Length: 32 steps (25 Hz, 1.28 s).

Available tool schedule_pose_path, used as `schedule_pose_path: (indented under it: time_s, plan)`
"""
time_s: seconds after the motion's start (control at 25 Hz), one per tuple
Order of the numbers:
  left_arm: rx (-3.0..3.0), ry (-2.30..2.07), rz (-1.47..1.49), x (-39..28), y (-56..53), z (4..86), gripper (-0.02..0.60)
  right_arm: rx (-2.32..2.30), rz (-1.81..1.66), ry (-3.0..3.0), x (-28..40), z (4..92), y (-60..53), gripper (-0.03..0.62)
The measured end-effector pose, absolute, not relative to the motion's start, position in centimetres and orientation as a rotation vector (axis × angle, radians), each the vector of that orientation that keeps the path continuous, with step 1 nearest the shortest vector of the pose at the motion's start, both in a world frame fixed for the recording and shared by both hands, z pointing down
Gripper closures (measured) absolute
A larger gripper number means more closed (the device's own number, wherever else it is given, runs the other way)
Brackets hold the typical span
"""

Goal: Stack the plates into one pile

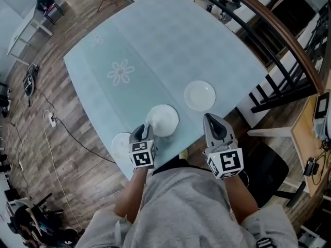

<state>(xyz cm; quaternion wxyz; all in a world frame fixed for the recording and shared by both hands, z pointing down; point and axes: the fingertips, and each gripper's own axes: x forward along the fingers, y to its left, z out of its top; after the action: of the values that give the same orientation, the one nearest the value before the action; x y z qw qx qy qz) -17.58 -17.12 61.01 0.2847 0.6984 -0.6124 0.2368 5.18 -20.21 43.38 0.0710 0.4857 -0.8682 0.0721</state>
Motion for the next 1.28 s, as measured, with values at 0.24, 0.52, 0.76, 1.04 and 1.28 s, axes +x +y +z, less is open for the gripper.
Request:
schedule_pose_path:
  time_s: [0.24,0.52,0.76,1.04,1.28]
  plan:
    - [1.800,-1.586,0.683,-18.5,-18.5,64.2,0.475,1.440,0.245,-2.561,4.4,44.4,-22.1,0.566]
    - [1.778,-1.535,0.717,-17.8,-18.6,65.9,0.476,1.396,0.290,-2.539,3.7,46.0,-23.2,0.566]
    - [1.763,-1.482,0.728,-17.6,-18.7,66.3,0.489,1.375,0.303,-2.531,2.9,46.8,-23.4,0.566]
    - [1.786,-1.446,0.716,-17.4,-19.2,65.7,0.534,1.400,0.326,-2.510,3.9,47.4,-22.9,0.566]
    - [1.818,-1.446,0.670,-16.7,-19.5,64.5,0.557,1.422,0.319,-2.518,4.4,47.0,-22.6,0.566]
